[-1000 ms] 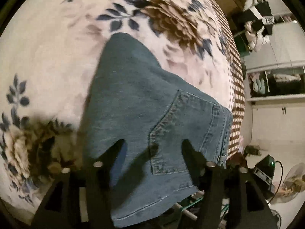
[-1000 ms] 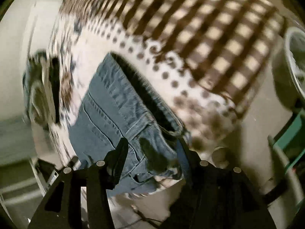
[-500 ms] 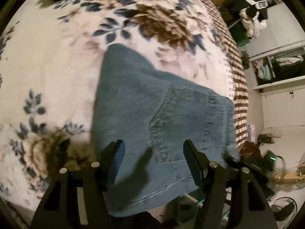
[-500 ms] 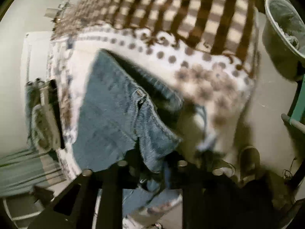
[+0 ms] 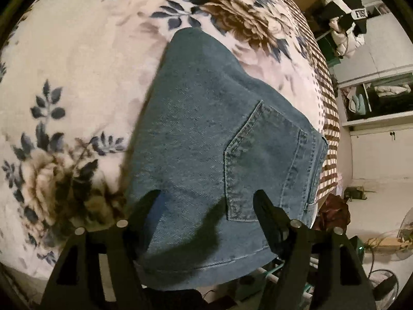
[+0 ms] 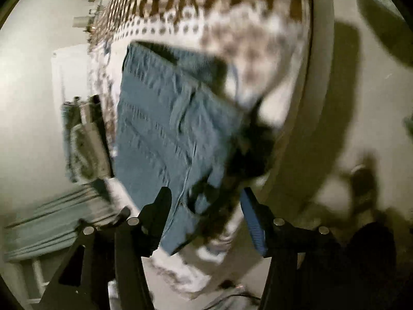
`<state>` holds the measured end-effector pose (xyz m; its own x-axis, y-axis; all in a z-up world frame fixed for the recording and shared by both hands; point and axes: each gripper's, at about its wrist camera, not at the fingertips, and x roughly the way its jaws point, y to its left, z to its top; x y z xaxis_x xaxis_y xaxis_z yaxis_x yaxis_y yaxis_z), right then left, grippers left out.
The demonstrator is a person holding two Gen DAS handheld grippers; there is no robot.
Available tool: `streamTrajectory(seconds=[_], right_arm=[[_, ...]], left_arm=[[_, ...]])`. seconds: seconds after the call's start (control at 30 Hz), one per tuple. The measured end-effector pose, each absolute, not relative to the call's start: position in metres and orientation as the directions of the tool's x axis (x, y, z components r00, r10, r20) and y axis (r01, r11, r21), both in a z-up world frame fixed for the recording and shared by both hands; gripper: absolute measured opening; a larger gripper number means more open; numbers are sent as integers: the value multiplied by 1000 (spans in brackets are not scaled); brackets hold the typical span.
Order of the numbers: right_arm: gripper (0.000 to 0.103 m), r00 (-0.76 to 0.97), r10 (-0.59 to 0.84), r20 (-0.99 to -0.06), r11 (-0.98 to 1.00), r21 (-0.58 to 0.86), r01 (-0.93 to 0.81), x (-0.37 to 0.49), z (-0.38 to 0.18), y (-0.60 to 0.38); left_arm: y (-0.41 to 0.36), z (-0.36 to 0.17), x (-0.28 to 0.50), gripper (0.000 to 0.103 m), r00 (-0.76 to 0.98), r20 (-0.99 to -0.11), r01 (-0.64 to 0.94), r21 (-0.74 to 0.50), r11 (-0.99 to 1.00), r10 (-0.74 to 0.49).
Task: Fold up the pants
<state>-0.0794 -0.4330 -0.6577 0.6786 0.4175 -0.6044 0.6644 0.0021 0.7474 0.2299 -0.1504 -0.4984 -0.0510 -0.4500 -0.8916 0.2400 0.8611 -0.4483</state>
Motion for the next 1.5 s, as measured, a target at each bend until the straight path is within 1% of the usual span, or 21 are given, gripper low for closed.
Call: streamTrajectory(seconds=[0.13,0.23,0.27,0.33,0.5,0.6,0.67,0.7,0.8,0.93,0.97,1.0,1.13,1.17,1.2,1.27,1.33,1.37,1.43,1.47,1.5], right_arm=[[58,687,423,-591,40,770,637,-63,-681,-410],[58,731,431,-529,-33,801,598,-51,-705,-397],[59,736,429,-524,-31,805,592,-44,-710,-393],[64,754,419,-506,-33,822,569,-41,-711,-390],[65,791,403,-461,-83,842,533,-40,-716,-387],[68,844,370,-388,-167,866,471,-43,-717,-388],[68,878,347,-331,-150,904,400,-36,-706,-388],[68,882,341,-325,-133,912,387,-33,-704,-388],[68,837,362,-411,-80,881,467,-20,-713,-385],[68,833,367,-414,-88,876,474,-4,-712,-383],[63,829,364,-424,-70,875,479,0,-708,-381],[53,824,364,-434,-57,873,485,4,-705,-379],[44,812,346,-470,-27,860,510,15,-696,-372],[42,809,340,-480,-16,857,515,16,-691,-370],[41,800,335,-498,1,849,529,19,-685,-368],[39,787,331,-521,24,838,545,24,-673,-365],[39,782,338,-524,27,836,548,28,-664,-364],[39,783,347,-517,27,839,543,31,-658,-364],[39,768,369,-523,45,835,548,39,-654,-364],[39,756,392,-524,56,834,549,44,-654,-365],[39,746,407,-527,61,831,554,46,-656,-364]], left_arm=[[-151,-497,227,69,-42,-887,277,-452,848,-459],[-151,-496,226,69,-37,-884,298,-454,840,-465],[-150,-496,225,69,-35,-885,304,-452,838,-465],[-149,-497,224,69,-35,-888,318,-445,837,-459],[-142,-499,222,69,-32,-888,319,-443,838,-458],[-139,-505,225,69,-36,-883,314,-454,834,-468],[-138,-508,229,70,-34,-877,306,-466,830,-480],[-137,-511,230,72,-36,-875,308,-469,828,-483],[-138,-524,234,72,-41,-880,317,-461,829,-474],[-131,-540,242,74,-56,-859,245,-505,827,-508],[-127,-543,244,75,-50,-849,214,-523,825,-525],[-125,-544,245,75,-45,-845,202,-531,823,-533],[-120,-543,243,74,-24,-812,184,-577,796,-583],[-118,-540,240,69,-12,-804,185,-586,789,-594],[-117,-538,239,59,-8,-802,190,-587,787,-597],[-113,-528,236,46,0,-792,192,-600,777,-611],[-106,-523,237,46,5,-781,165,-616,771,-625],[-100,-524,240,47,-3,-773,140,-629,765,-635],[-89,-534,251,56,-24,-762,108,-646,756,-647],[-83,-543,256,67,-30,-760,91,-648,756,-649],[-79,-550,260,72,-40,-748,66,-663,745,-662]])
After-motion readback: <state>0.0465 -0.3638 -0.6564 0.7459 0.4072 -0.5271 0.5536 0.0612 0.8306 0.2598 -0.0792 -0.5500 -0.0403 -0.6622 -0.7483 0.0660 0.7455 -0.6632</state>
